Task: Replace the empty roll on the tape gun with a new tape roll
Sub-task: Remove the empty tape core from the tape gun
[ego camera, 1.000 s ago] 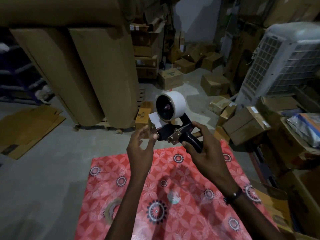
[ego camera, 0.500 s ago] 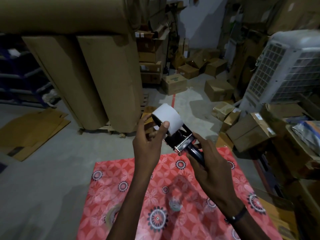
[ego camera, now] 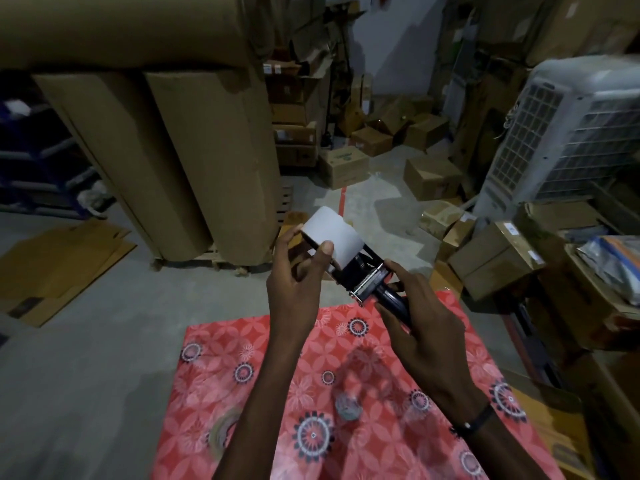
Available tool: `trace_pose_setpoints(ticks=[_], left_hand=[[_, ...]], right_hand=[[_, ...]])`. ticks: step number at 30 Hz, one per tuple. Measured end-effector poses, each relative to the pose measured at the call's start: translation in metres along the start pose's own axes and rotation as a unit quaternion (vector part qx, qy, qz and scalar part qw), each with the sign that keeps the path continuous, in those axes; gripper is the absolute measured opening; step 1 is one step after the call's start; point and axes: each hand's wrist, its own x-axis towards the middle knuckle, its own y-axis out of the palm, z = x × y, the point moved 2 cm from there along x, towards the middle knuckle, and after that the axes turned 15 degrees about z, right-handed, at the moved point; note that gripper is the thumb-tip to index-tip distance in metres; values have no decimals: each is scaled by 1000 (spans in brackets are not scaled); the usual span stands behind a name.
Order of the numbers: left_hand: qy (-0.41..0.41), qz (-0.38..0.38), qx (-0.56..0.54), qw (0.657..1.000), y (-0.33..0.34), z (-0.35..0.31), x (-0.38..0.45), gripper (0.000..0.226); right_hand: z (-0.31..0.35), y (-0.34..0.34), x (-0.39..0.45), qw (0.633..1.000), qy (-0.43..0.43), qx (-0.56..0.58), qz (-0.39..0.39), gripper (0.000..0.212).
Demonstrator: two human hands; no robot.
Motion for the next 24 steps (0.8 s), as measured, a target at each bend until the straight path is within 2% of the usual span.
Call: trace_pose_setpoints(ticks=[8, 13, 19, 24], left_hand=[[49, -6, 28, 998, -2, 4, 3, 70], [18, -4, -9, 1000, -1, 7, 2, 57], [83, 2, 31, 996, -3, 9, 2, 73], [55, 14, 9, 998, -3, 15, 1, 79]], right_hand=[[-4, 2, 2, 1000, 3, 8, -9, 67], [-2, 3, 0, 1000, -1, 0, -15, 67], [-6, 10, -3, 999, 10, 38, -4, 70], [2, 23, -12, 1000, 11, 9, -25, 67]])
